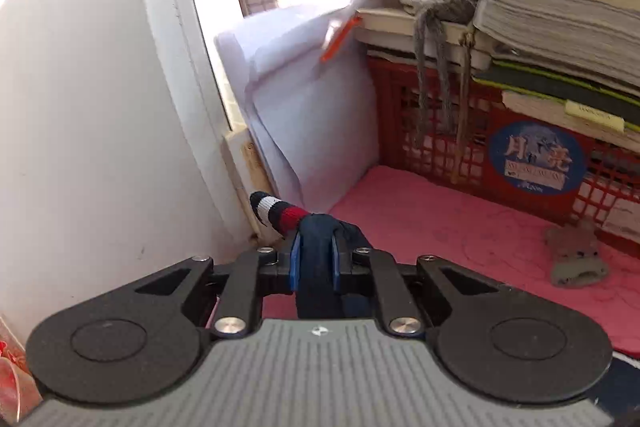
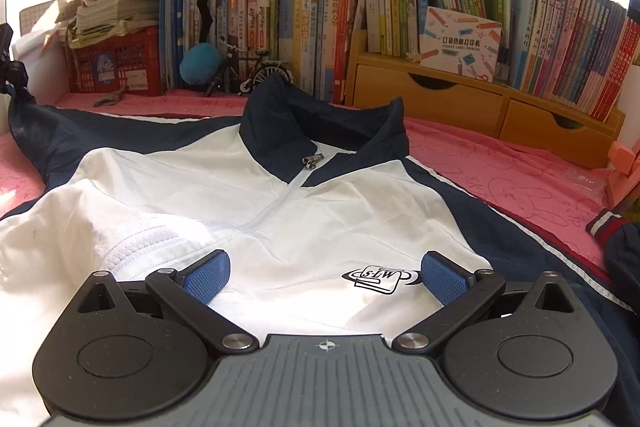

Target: Fold clothes

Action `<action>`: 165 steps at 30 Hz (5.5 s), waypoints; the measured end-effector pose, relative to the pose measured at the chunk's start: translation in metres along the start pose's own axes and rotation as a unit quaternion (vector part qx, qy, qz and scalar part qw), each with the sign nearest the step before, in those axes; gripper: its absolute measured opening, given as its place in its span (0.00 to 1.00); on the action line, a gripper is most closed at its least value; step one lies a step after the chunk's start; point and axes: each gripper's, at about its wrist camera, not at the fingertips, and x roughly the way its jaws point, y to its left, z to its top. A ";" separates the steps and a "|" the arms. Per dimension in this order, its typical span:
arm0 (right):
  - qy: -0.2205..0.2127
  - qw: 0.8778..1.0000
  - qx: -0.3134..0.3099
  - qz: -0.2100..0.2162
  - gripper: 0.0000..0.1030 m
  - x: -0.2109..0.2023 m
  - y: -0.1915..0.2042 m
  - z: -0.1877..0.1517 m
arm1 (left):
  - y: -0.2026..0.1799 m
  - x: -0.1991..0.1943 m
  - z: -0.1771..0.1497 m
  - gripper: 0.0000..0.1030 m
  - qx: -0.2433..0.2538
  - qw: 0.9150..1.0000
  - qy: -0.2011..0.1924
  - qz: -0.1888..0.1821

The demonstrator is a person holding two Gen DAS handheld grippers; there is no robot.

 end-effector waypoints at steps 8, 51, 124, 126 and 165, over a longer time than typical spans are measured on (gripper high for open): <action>-0.001 0.999 0.024 0.022 1.00 -0.006 -0.008 -0.002 | 0.037 -0.043 -0.007 0.25 -0.160 0.980 -0.001 -0.121; 0.015 0.938 0.067 -0.340 0.10 -0.053 -0.244 -0.035 | -0.151 -0.260 -0.248 0.45 0.183 0.915 -0.049 -0.355; -0.063 0.994 0.040 -0.079 0.96 -0.072 -0.190 0.007 | -0.095 -0.307 -0.164 0.92 0.154 0.807 -0.102 -0.560; -0.043 0.998 0.022 -0.035 0.96 -0.032 -0.171 0.031 | -0.119 -0.295 -0.147 0.92 0.191 0.821 -0.118 -0.525; -0.021 0.997 -0.076 -0.013 0.60 0.149 -0.080 0.117 | -0.245 -0.150 -0.111 0.27 0.274 0.880 -0.135 -0.363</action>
